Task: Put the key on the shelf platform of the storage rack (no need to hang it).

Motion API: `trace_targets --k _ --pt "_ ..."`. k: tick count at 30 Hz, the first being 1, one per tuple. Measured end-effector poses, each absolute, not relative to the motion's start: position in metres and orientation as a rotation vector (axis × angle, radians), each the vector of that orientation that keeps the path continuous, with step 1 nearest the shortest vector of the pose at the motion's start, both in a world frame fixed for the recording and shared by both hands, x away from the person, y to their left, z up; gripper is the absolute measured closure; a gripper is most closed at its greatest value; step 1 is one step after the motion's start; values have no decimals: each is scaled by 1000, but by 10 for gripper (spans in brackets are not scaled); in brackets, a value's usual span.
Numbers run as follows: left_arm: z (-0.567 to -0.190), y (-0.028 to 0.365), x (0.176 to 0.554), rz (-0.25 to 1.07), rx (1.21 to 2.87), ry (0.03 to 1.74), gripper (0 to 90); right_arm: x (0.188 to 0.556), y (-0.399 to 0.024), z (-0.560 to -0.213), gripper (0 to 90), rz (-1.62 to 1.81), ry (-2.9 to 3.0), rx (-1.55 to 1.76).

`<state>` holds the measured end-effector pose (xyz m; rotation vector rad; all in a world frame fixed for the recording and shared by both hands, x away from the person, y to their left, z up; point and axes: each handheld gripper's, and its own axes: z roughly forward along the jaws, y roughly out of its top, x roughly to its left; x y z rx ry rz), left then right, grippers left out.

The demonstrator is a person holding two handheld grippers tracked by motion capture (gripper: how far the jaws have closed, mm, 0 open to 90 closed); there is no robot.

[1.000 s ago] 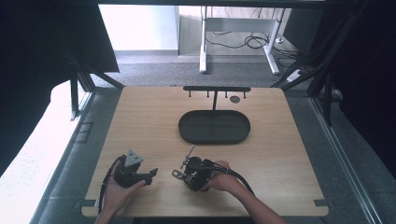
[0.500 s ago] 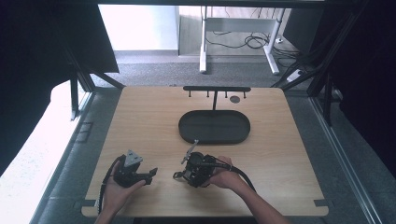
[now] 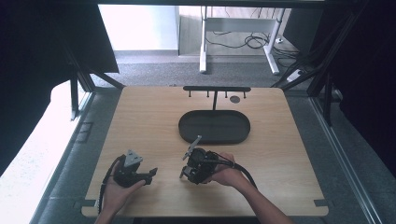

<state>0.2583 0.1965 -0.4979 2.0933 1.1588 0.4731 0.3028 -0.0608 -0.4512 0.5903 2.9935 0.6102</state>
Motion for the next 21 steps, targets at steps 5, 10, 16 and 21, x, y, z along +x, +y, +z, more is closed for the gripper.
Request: trace_targets --k 5,10,16,21 --pt "-498 196 258 472 2095 1159 248 304 -63 -447 488 626 2986 579" --pt "-499 196 259 472 2099 1155 248 305 -67 -442 488 636 2971 594" --pt "-499 196 258 472 2098 1159 248 307 -70 -436 488 642 2957 603" --pt "-499 196 259 471 2099 1157 248 310 -73 -432 488 645 2948 608"
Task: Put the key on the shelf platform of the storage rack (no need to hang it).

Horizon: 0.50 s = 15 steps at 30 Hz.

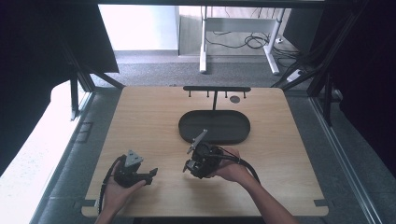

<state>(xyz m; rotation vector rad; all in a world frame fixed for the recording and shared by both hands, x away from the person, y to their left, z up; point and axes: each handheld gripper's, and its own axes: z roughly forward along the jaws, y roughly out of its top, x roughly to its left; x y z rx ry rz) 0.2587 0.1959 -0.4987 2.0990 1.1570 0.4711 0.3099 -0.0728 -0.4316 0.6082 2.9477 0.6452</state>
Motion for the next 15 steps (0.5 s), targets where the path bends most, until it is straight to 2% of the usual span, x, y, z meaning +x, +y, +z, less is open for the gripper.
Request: trace_targets --k 15 --pt "-499 196 259 470 2108 1151 248 319 -82 -418 487 657 2906 643"
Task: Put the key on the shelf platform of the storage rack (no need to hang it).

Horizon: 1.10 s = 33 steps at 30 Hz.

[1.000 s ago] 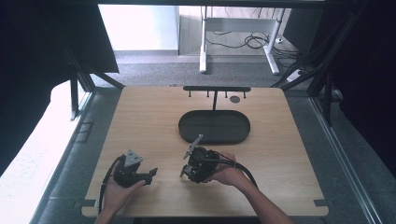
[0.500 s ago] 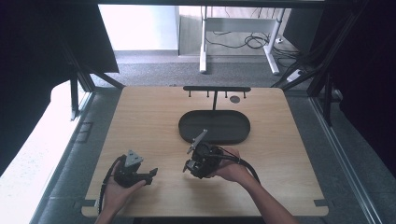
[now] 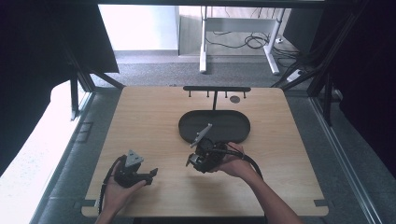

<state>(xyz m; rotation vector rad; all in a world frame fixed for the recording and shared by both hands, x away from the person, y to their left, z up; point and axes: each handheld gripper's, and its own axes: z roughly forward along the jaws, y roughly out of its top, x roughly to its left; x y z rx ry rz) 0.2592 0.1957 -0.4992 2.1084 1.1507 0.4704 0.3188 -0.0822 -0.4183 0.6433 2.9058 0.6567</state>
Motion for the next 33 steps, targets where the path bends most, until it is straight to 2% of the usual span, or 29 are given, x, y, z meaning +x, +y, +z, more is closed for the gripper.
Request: trace_targets --k 33 --pt "-499 194 259 467 2107 1150 248 345 -105 -404 487 675 2837 735"
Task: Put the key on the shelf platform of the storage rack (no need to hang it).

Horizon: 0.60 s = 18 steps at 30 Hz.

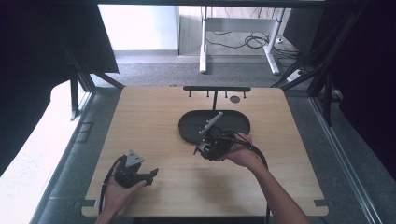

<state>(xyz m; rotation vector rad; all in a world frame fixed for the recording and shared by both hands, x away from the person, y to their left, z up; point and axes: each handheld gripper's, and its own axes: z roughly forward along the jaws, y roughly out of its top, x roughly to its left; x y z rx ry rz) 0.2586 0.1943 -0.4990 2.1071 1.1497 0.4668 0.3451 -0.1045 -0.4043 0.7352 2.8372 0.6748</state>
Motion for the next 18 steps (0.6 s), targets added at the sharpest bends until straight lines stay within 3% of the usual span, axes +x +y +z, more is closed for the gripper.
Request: trace_targets --k 18 --pt "-499 195 259 463 2112 1149 248 362 -106 -393 487 686 2800 774"
